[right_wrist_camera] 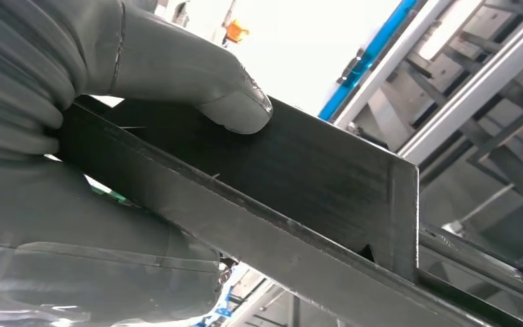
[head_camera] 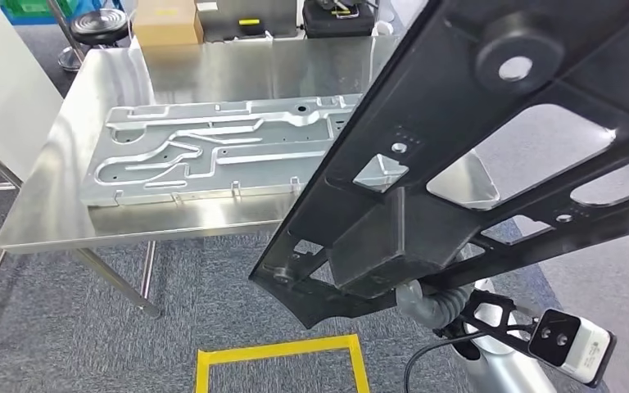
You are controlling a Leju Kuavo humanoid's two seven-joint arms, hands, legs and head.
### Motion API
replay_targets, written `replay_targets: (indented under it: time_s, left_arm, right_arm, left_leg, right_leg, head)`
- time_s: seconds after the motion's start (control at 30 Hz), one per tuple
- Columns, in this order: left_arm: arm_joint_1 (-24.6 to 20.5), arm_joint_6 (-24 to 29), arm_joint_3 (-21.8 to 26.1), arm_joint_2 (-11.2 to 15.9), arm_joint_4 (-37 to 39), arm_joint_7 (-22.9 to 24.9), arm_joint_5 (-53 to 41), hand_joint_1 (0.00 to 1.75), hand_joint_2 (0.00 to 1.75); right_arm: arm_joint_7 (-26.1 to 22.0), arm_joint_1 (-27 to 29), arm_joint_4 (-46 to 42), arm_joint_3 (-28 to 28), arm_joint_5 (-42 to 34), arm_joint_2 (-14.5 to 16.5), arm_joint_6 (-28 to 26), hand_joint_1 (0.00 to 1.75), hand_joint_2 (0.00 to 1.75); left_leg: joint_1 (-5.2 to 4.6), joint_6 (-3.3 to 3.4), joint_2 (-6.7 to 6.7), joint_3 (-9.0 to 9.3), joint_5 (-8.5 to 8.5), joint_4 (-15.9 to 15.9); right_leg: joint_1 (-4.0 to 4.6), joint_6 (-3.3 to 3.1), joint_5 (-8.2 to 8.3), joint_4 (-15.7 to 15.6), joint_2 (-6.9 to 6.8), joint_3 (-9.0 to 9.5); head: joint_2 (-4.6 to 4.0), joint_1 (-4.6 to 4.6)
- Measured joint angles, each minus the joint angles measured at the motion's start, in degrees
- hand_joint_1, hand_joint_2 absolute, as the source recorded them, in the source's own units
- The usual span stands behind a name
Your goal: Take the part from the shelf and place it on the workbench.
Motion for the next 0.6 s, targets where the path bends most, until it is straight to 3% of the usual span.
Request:
replay_targets:
  time_s: [0.07, 0.17, 0.23, 0.3, 0.33, 0.37, 0.4, 0.47, 0.5, 0.53, 0.6]
  left_arm:
    - [-0.2, 0.0, 0.0, -0.2, 0.0, 0.1, 0.0, 0.0, 1.75]
    - [-0.2, 0.1, 0.1, -0.2, 0.0, 0.1, 0.0, 0.0, 1.75]
    - [-0.3, 0.1, 0.1, -0.2, 0.0, 0.0, 0.0, 0.0, 1.75]
    - [-0.2, 0.1, 0.1, -0.2, 0.0, -0.1, -0.1, 0.0, 1.75]
    - [-0.1, 0.1, 0.2, -0.2, 0.0, -0.2, -0.1, 0.0, 1.75]
    - [0.0, 0.1, 0.2, -0.2, 0.0, -0.2, -0.1, 0.0, 1.75]
    - [0.1, 0.1, 0.3, -0.2, 0.0, -0.3, 0.0, 0.0, 1.75]
    - [0.2, 0.1, 0.3, -0.2, 0.0, -0.3, 0.0, 0.0, 1.75]
    - [0.2, 0.1, 0.3, -0.2, 0.0, -0.2, 0.0, 0.0, 1.75]
    - [0.2, 0.0, 0.3, -0.2, 0.0, -0.2, -0.1, 0.0, 1.75]
    - [0.0, -0.1, 0.3, -0.1, 0.0, 0.0, -0.1, 0.0, 1.75]
  right_arm:
    - [0.0, -0.2, 0.0, 0.3, 0.0, 0.1, 0.0, 1.75, 1.75]
    - [0.0, -0.4, -0.1, 0.4, -0.1, 0.1, 0.1, 1.75, 1.75]
    - [0.0, -0.4, -0.2, 0.5, -0.2, 0.2, 0.3, 1.75, 1.75]
    - [0.0, -0.3, -0.2, 0.5, -0.4, 0.2, 0.7, 1.75, 1.75]
    - [0.0, -0.1, -0.2, 0.5, -0.4, 0.2, 0.9, 1.75, 1.75]
    - [0.0, -0.1, -0.2, 0.5, -0.4, 0.2, 1.1, 1.75, 1.75]
    - [0.0, 0.0, -0.2, 0.5, -0.5, 0.2, 1.3, 1.75, 1.75]
    - [0.0, -0.1, -0.2, 0.5, -0.5, 0.3, 1.7, 1.75, 1.75]
    - [0.0, -0.3, -0.1, 0.5, -0.6, 0.4, 1.7, 1.75, 1.75]
    - [0.0, -0.6, -0.1, 0.5, -0.7, 0.5, 1.6, 1.75, 1.75]
    - [0.2, -1.7, 0.0, 0.6, -1.4, 0.6, 0.3, 1.75, 1.75]
  left_leg:
    - [0.01, -0.74, 0.0, 0.65, -0.18, 0.0]
    - [0.0, -1.78, 0.14, 1.01, -0.92, 1.7]
    - [0.23, -2.3, 0.23, -1.7, -2.94, 6.9]
    - [0.51, -2.9, 0.26, -6.24, -5.35, 13.2]
    - [0.64, -3.16, 0.27, -7.86, -5.75, 14.7]
    - [0.78, -3.3, 0.3, -8.63, -5.05, 14.2]
    - [0.91, -3.33, 0.32, -8.49, -3.09, 11.9]
    - [0.99, -3.07, 0.45, -7.0, 2.37, 5.0]
    - [0.89, -2.77, 0.52, -6.35, 3.97, 2.4]
    - [0.76, -2.42, 0.56, -6.05, 4.87, 0.9]
    - [0.6, -1.56, 0.53, -5.8, 4.6, 0.4]
  right_leg:
    - [0.41, -0.68, -0.33, -1.5, 0.05, 0.44]
    - [-0.06, -1.5, -0.14, -2.9, 0.06, 2.59]
    - [-0.29, -1.76, -0.55, -3.3, -0.02, 3.82]
    - [-0.32, -1.82, -1.3, -3.3, -0.02, 4.51]
    - [-0.36, -1.77, -1.74, -3.3, 0.04, 4.96]
    - [-0.4, -1.68, -2.22, -3.3, 0.1, 5.51]
    - [-0.45, -1.55, -2.74, -3.3, 0.16, 6.19]
    - [-0.47, -1.11, -3.85, -3.2, 0.19, 7.49]
    - [-0.43, -0.81, -4.31, -3.1, 0.18, 7.79]
    - [-0.39, -0.45, -4.67, -3.0, 0.18, 7.93]
    - [-0.32, 0.2, -5.0, -2.9, 0.2, 8.04]
  head:
    - [0.0, 0.02]
    - [0.0, 0.03]
    - [0.0, 0.03]
    - [0.0, 0.02]
    - [0.0, 0.02]
    - [0.0, 0.02]
    - [0.0, 0.02]
    - [0.0, 0.03]
    - [0.0, 0.03]
    - [0.0, 0.03]
    - [0.0, 0.03]
